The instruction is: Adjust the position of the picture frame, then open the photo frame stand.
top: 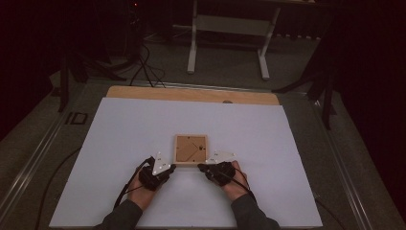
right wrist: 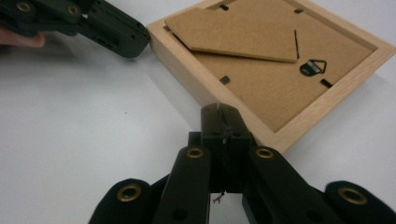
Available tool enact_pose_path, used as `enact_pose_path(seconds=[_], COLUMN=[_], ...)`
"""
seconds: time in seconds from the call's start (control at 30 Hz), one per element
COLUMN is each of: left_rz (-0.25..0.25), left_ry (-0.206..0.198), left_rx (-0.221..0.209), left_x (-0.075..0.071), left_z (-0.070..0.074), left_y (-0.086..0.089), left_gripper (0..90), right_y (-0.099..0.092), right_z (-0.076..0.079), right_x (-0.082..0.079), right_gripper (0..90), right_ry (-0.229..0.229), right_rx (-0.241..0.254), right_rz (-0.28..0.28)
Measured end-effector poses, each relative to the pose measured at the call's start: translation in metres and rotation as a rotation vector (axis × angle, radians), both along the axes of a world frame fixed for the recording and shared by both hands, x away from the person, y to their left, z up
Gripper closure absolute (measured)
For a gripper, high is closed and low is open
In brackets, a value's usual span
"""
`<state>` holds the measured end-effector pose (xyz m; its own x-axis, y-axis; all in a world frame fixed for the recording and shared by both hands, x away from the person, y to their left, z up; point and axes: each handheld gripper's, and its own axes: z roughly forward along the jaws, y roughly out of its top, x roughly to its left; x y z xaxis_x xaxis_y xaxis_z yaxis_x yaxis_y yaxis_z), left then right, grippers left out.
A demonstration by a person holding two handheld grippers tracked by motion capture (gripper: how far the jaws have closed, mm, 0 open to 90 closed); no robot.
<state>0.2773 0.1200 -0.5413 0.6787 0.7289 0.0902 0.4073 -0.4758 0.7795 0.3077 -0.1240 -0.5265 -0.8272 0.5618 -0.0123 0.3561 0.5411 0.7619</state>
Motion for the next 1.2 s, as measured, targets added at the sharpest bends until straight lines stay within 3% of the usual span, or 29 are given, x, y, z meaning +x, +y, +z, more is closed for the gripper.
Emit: enact_pose_path(seconds=[0.3, 0.5, 0.53, 0.67, 0.83, 1.0, 1.2], left_rz=[0.016, 0.005, 0.005, -0.002, 0.017, 0.038, 0.040], left_ry=[0.003, -0.006, -0.006, -0.001, 0.014, 0.018, 0.002], left_rx=[-0.008, -0.042, -0.053, -0.100, -0.108, -0.136, -0.124], left_x=[0.001, -0.002, -0.003, -0.003, 0.000, 0.003, 0.008], left_z=[0.000, 0.003, 0.004, 0.008, 0.009, 0.016, 0.022], left_y=[0.001, 0.001, 0.001, 0.003, 0.004, 0.007, 0.002], left_gripper=[83.8, 78.5, 74.2, 64.4, 56.6, 54.3, 53.2], right_y=[-0.009, -0.017, -0.019, -0.022, -0.023, -0.025, -0.025], right_z=[0.008, 0.011, 0.011, 0.010, 0.009, 0.006, 0.005], right_x=[0.001, 0.004, 0.005, 0.007, 0.007, 0.009, 0.009], right_gripper=[89.7, 89.7, 89.7, 89.7, 89.7, 89.7, 89.7], right_ry=[-0.033, -0.054, -0.059, -0.059, -0.061, -0.055, -0.054], right_rx=[0.049, 0.072, 0.079, 0.078, 0.075, 0.076, 0.070], right_rz=[-0.046, -0.087, -0.101, -0.121, -0.128, -0.143, -0.153])
